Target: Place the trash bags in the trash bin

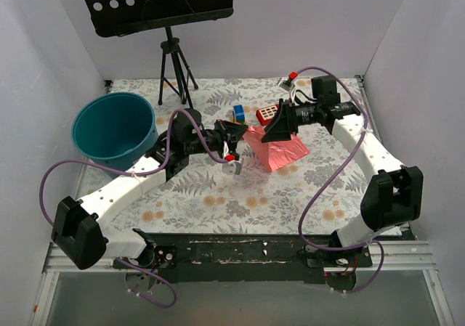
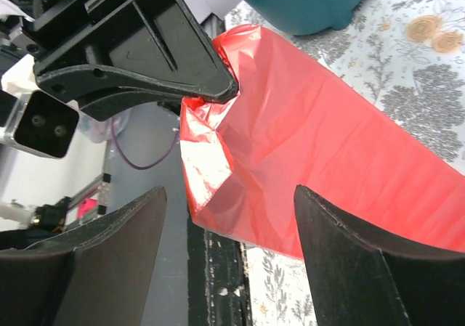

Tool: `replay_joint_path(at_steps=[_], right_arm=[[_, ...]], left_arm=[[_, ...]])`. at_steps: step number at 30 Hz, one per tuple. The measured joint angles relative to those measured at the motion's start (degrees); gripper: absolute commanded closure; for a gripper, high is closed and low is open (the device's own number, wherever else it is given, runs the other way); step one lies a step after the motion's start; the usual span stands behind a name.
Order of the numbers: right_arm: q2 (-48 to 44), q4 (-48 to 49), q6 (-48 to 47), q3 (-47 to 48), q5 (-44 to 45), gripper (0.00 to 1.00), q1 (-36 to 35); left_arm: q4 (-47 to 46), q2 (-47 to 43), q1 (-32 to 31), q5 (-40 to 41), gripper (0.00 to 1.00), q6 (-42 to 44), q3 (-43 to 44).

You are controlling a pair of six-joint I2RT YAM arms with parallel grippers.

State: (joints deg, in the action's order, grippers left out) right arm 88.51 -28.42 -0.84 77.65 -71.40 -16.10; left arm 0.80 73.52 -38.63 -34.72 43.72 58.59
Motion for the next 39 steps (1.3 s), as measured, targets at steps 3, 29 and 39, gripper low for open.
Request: replay_joint_path(at_steps=[3,29,39], right_arm=[[0.6,5.3,5.5,-1.5,-3.0,0.22,0.2],[2.4,30.3,26.4,-5.1,-7.1,0.92,-1.8],[3.8,1.0,-8.3,13.7,7.5,0.99,-2.7]], left_arm=[[0.2,0.0,0.0,-0.2,1.00,0.2,0.0],[2.6,1.3,0.0,0.3,1.00,-2.7,1.2],[14.4,5.4,2.3,1.7,0.28,-19.5,14.2]])
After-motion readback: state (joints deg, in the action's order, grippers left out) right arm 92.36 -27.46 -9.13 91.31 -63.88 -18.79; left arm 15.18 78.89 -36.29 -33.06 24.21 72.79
